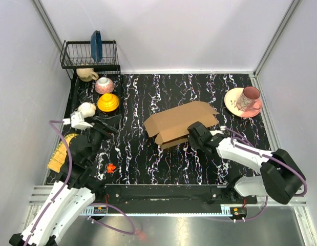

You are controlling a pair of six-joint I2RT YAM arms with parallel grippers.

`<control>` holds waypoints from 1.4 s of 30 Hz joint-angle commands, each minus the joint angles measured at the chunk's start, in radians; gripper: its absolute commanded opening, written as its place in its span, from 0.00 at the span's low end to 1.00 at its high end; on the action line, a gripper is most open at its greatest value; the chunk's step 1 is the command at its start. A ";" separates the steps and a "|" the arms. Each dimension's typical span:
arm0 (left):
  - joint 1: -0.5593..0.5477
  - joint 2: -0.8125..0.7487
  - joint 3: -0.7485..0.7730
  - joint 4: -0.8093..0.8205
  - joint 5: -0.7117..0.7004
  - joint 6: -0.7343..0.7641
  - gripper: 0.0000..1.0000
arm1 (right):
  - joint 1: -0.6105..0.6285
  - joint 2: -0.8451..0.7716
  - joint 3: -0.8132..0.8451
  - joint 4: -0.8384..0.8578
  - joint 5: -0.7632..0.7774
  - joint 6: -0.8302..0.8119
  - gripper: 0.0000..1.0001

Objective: Fold the paper box

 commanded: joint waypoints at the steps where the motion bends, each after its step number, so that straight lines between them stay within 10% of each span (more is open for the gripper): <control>1: 0.003 0.065 0.059 0.143 0.317 0.090 0.77 | 0.007 -0.051 -0.018 -0.038 0.032 -0.011 0.00; 7: -0.126 0.014 -0.014 0.220 0.660 0.141 0.68 | 0.009 -0.070 -0.055 -0.030 0.029 -0.036 0.00; 14: -0.583 0.063 -0.099 0.194 0.423 0.288 0.32 | 0.009 -0.071 -0.069 -0.020 0.037 -0.049 0.00; 20: -0.893 0.418 -0.114 0.385 0.077 0.319 0.18 | 0.009 -0.093 -0.101 -0.007 0.044 -0.045 0.00; 42: -0.545 0.823 0.157 0.504 -0.120 0.380 0.60 | 0.007 -0.119 -0.187 0.100 0.014 -0.157 0.00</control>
